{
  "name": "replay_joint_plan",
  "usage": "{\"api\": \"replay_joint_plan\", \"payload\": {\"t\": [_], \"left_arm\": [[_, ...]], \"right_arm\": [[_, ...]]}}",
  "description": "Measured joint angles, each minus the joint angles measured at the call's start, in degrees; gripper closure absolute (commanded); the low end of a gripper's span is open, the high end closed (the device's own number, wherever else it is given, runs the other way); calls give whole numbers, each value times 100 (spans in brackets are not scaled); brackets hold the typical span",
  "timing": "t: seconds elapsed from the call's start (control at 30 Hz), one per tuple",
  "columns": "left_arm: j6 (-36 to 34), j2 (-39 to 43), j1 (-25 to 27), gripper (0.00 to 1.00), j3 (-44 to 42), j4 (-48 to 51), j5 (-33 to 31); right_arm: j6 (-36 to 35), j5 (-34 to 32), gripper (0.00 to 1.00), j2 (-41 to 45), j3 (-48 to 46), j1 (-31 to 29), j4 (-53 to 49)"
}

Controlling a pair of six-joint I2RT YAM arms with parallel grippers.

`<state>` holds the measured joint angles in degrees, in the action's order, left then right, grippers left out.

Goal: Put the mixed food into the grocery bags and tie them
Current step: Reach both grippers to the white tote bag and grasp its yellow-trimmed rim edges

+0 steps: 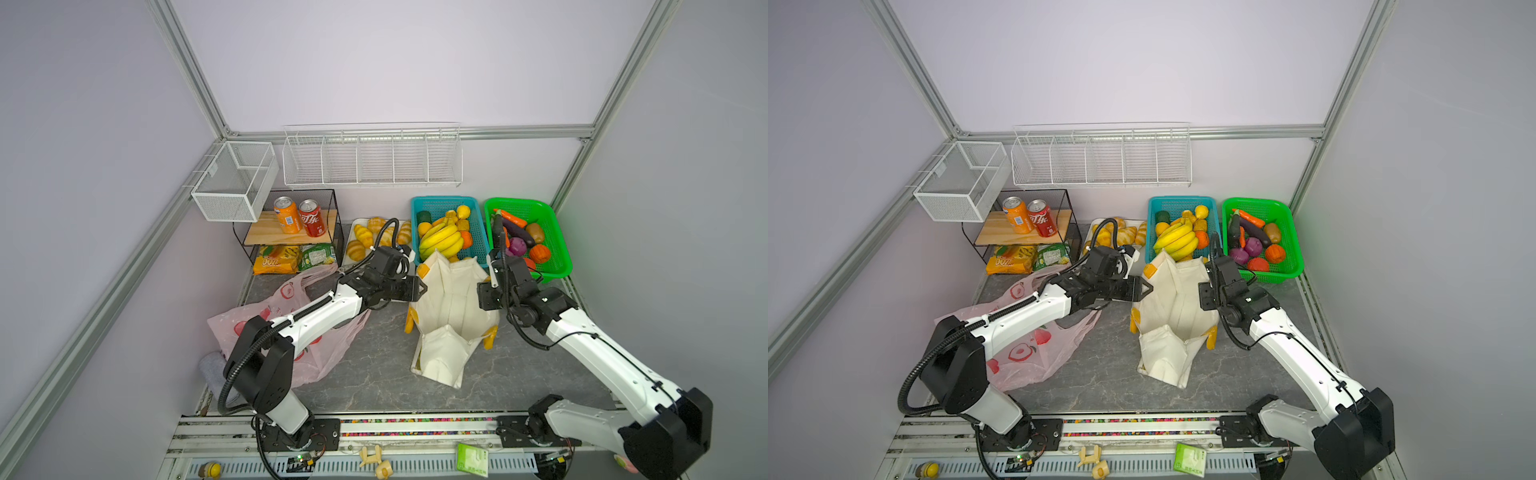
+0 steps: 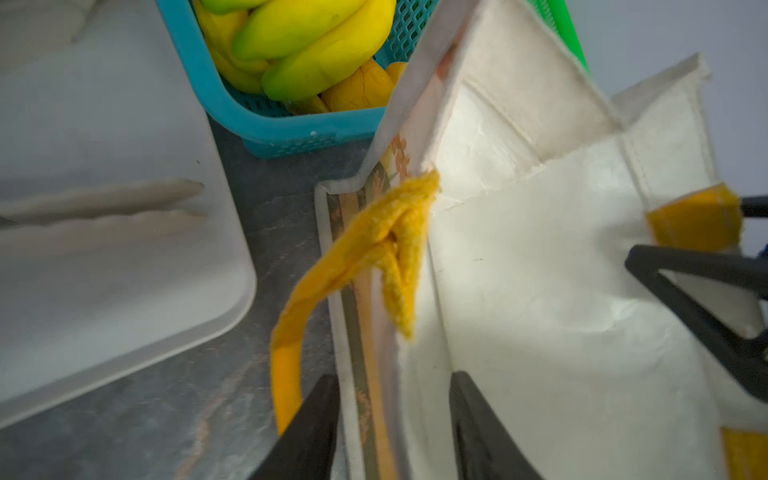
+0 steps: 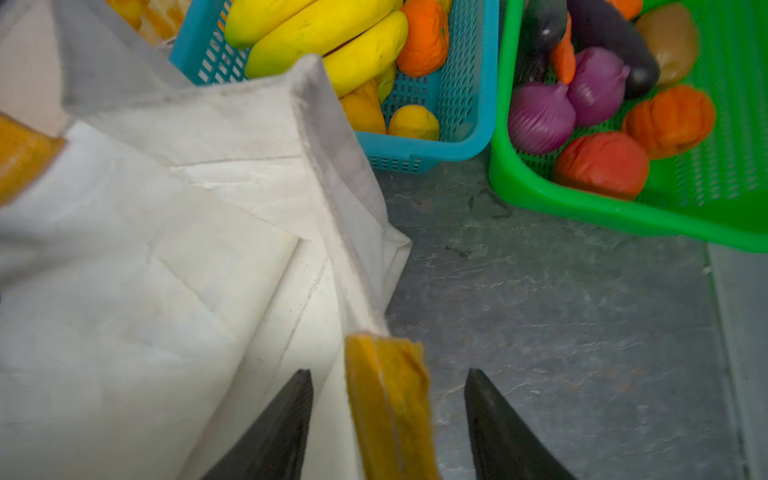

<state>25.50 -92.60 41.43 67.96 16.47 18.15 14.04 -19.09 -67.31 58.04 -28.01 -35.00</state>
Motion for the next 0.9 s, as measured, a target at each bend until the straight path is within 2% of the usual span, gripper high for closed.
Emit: {"api": "replay_joint_plan", "payload": {"t": [0.1,0.17,0.33,0.6,0.9], "left_arm": [[63,-15,44,93,11,-7,114],[42,26,48,98,20,20,109],[-140,452,44,100,9,330,-105],[-634,1189,37,100,7,1027,-1084],[-577,1071,37,100,-219,754,-1237]], "right_arm": [[-107,-181,73,-55,28,0,2],[-173,-295,78,-125,85,0,-39],[-374,-527,85,-118,205,98,-162],[-616,-570,87,195,472,372,-439],[-678,-166,87,-168,688,404,-527]]}}
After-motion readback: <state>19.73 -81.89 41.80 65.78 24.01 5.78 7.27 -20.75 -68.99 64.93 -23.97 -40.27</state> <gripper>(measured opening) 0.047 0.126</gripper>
